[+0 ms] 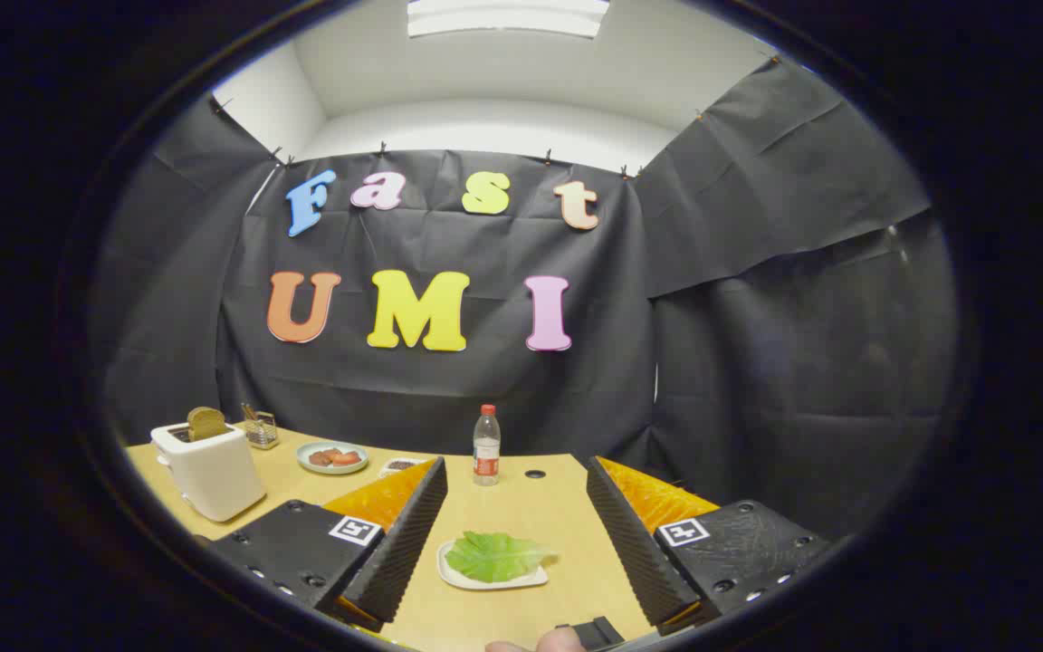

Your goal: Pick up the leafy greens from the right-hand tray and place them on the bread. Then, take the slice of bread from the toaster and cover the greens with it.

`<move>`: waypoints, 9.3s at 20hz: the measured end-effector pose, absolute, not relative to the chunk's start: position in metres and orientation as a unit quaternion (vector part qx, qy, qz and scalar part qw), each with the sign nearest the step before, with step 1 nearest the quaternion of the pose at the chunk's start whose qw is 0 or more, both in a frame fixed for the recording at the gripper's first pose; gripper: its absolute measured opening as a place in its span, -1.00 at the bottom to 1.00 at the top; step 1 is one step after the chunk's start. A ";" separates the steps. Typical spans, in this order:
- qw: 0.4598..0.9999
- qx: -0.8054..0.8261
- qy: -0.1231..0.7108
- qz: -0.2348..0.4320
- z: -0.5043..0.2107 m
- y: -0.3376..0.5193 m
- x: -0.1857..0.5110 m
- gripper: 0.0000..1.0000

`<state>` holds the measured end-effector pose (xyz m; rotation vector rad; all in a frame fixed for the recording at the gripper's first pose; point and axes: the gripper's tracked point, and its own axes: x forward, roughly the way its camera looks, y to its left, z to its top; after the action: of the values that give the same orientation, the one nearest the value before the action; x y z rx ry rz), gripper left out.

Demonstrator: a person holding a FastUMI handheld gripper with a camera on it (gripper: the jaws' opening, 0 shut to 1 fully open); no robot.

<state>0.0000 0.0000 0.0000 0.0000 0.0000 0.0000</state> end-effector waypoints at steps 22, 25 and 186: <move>0.999 0.000 0.039 -0.002 -0.035 -0.005 0.018 0.90; 0.998 0.012 0.061 -0.008 -0.055 -0.014 0.028 0.90; 0.970 0.132 0.099 0.180 0.007 0.466 0.062 -0.94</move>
<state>0.0616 0.4665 0.0069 0.2669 0.2001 0.3636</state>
